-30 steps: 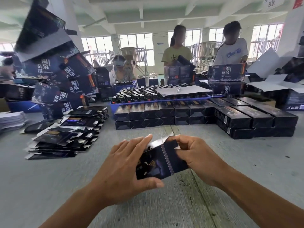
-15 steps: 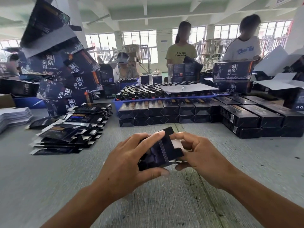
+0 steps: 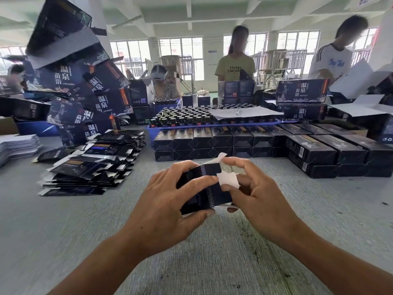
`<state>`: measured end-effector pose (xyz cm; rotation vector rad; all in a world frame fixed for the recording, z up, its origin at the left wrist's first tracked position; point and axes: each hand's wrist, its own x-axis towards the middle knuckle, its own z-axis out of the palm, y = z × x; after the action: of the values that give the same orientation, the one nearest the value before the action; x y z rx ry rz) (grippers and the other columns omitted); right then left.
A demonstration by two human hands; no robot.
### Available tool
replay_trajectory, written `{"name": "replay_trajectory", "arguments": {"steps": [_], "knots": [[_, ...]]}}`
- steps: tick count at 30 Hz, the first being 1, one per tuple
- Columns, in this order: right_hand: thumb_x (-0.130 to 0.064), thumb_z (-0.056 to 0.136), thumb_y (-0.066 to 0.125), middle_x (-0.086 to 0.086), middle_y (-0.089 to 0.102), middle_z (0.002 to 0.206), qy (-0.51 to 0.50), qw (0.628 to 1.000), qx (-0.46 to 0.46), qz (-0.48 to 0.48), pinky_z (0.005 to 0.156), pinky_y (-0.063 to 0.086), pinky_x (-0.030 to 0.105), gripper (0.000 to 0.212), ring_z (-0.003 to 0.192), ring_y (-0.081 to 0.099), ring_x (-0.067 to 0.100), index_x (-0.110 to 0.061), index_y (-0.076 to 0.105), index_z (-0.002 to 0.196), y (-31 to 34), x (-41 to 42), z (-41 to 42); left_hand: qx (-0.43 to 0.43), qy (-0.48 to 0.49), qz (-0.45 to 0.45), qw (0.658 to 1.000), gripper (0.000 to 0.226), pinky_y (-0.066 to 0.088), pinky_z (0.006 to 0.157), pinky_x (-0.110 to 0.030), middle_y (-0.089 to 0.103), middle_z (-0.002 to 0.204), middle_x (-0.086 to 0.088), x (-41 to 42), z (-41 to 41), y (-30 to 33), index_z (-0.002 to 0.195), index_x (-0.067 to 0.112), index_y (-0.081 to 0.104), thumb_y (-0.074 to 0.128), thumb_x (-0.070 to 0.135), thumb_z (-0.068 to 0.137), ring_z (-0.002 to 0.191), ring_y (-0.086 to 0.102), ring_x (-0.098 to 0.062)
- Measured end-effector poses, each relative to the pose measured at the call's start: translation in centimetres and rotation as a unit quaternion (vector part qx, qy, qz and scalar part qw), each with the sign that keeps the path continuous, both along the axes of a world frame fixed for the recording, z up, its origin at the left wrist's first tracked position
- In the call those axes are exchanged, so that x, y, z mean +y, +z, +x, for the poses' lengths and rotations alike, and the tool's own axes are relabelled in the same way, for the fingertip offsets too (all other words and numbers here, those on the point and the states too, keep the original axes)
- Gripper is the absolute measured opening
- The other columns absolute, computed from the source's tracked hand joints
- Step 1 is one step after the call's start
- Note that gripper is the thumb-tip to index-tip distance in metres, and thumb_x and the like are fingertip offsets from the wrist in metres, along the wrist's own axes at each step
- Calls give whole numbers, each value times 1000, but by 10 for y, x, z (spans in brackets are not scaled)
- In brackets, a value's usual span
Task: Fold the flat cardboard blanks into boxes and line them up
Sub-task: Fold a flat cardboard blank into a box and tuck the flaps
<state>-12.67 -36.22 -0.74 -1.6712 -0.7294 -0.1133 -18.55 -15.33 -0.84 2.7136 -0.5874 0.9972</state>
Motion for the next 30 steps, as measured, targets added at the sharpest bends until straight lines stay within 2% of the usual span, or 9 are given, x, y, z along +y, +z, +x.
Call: {"name": "replay_trajectory", "arguments": {"steps": [4,9,11,15,19,21,25,28,30], "knots": [[-14,96,66,-11,76,103,-24,999,-22,9,66,58,21,66,83,75,10,-59,39,134,-1,0,-2,-8,12,16,1000,58,44,99,-37,46,139,5,-1,1,2,136,43,48,56,66,83,116,52,-16],[-16,97,64,-9,75,103,-16,998,-55,-17,66,57,19,63,85,73,10,-64,43,132,0,-2,-4,-15,23,34,999,57,47,96,-42,50,142,-2,1,2,4,134,39,47,54,66,84,117,58,-24],[-16,97,63,-8,75,99,-20,998,-59,-20,65,56,18,54,81,73,9,-60,49,126,0,-3,-4,-16,22,34,999,56,48,94,-43,51,142,-3,1,2,4,133,37,48,56,64,84,118,59,-25],[-16,97,64,-15,70,79,-45,994,-88,-52,56,48,14,25,64,65,2,-39,64,109,-1,-4,-6,-16,20,35,999,57,48,91,-42,52,141,-6,-2,1,2,130,34,49,67,56,80,117,60,-27],[-13,97,63,-31,60,63,-61,991,-97,-73,51,42,7,21,55,58,-7,-28,70,110,-1,-4,-6,-18,15,26,999,58,53,89,-44,51,142,-6,-3,1,1,128,33,49,71,51,78,114,61,-27],[-12,98,63,-33,59,61,-64,990,-100,-82,49,41,7,22,53,57,-7,-26,71,113,1,-5,-6,-21,16,25,999,59,54,88,-45,51,142,-7,-4,1,-1,129,33,48,72,50,77,113,62,-28],[-30,96,66,-20,69,83,-48,990,-93,-96,63,54,21,25,70,66,6,-40,67,118,2,-6,-7,-17,22,13,1000,68,54,89,-45,50,143,-7,-3,3,-4,138,32,45,72,47,78,116,61,-28],[-57,81,72,-25,69,98,-12,988,-79,-129,75,51,9,54,89,68,-3,-42,59,131,1,-9,-6,-15,28,20,999,60,55,87,-46,51,143,-10,-2,3,-3,141,35,44,58,53,85,113,63,-30],[-54,77,72,-27,66,105,-5,982,-90,-166,84,49,8,66,102,64,-7,-44,51,139,-1,-9,-5,-14,36,26,999,57,57,83,-48,51,143,-12,-1,3,-3,138,37,46,59,51,84,111,64,-32]]}}
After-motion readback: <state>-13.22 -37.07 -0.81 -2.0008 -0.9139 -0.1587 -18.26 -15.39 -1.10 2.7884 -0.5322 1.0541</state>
